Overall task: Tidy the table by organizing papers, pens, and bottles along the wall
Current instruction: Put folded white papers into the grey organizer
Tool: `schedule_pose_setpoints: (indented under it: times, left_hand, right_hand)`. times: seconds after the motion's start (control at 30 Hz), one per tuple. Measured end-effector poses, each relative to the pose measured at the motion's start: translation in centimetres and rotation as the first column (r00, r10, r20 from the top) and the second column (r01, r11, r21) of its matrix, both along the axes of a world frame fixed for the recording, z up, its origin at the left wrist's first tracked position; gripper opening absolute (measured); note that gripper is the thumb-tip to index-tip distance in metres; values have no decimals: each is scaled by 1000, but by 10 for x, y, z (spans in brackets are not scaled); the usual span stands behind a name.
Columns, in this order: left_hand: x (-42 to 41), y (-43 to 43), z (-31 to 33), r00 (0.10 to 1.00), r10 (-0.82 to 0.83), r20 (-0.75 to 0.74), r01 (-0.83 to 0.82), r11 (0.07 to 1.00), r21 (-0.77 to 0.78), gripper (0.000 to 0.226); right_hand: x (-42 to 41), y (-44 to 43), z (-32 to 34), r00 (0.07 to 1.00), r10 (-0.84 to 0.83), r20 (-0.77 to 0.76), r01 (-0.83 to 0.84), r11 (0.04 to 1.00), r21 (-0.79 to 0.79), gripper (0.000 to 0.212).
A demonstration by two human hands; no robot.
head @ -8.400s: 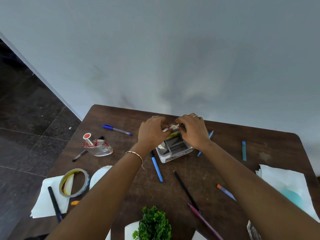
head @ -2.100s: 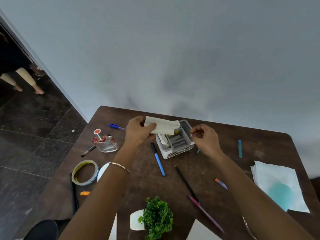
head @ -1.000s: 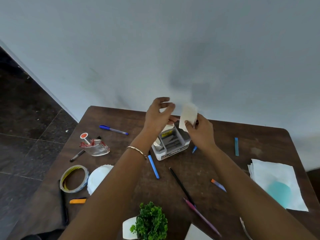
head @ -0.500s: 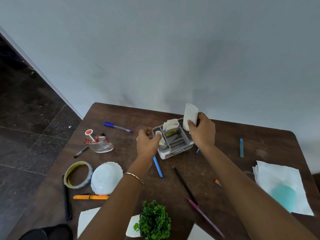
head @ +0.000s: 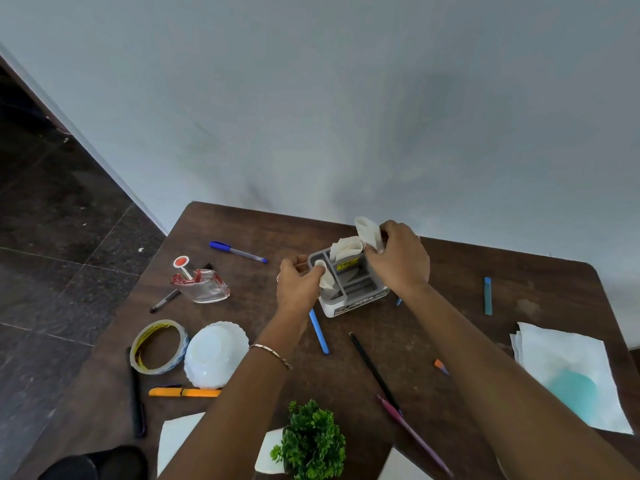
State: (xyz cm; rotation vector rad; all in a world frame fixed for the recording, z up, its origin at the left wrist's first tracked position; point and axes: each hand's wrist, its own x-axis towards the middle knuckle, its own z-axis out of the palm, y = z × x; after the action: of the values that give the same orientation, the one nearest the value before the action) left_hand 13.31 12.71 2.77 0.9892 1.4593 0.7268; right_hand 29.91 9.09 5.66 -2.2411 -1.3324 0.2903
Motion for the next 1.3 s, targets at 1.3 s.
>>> schedule_pose_setpoints:
  times: [1.3]
  left_hand:
    - [-24,-25,18,996,-9,87,15,997,-74,37]
  right_hand:
    - [10,-24,-17,996,32,84,-50,973,225,19]
